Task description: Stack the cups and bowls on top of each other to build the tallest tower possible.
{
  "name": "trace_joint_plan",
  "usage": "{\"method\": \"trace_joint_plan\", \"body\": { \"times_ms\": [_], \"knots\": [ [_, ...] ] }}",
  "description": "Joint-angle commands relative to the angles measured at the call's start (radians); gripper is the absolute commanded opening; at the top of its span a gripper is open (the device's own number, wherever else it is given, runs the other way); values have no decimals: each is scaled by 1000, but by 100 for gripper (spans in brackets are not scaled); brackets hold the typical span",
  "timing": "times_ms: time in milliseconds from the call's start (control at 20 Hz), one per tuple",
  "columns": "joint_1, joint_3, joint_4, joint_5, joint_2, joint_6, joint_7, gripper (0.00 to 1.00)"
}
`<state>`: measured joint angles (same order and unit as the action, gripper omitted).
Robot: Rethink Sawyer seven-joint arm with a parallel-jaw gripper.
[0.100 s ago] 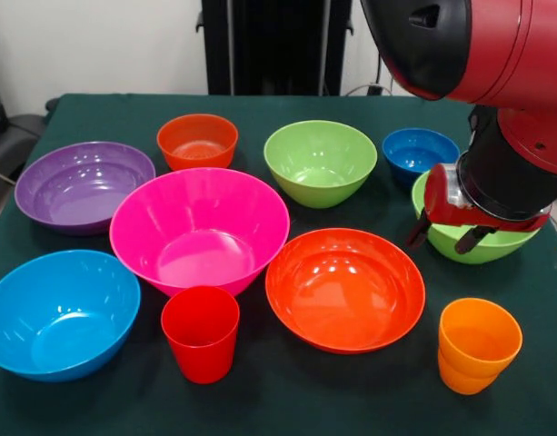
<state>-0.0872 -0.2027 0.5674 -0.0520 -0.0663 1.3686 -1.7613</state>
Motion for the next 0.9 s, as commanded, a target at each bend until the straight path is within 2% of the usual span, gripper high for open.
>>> {"method": "trace_joint_plan", "body": {
  "times_ms": [50,150,300,600,900],
  "knots": [
    [15,64,12,18,1,12,-16,100],
    [18,64,-11,18,7,18,-12,100],
    [27,63,-95,22,38,82,26,100],
    [52,46,-309,17,126,213,101,100],
    [59,31,-369,-6,155,238,116,100]
  ]
}}
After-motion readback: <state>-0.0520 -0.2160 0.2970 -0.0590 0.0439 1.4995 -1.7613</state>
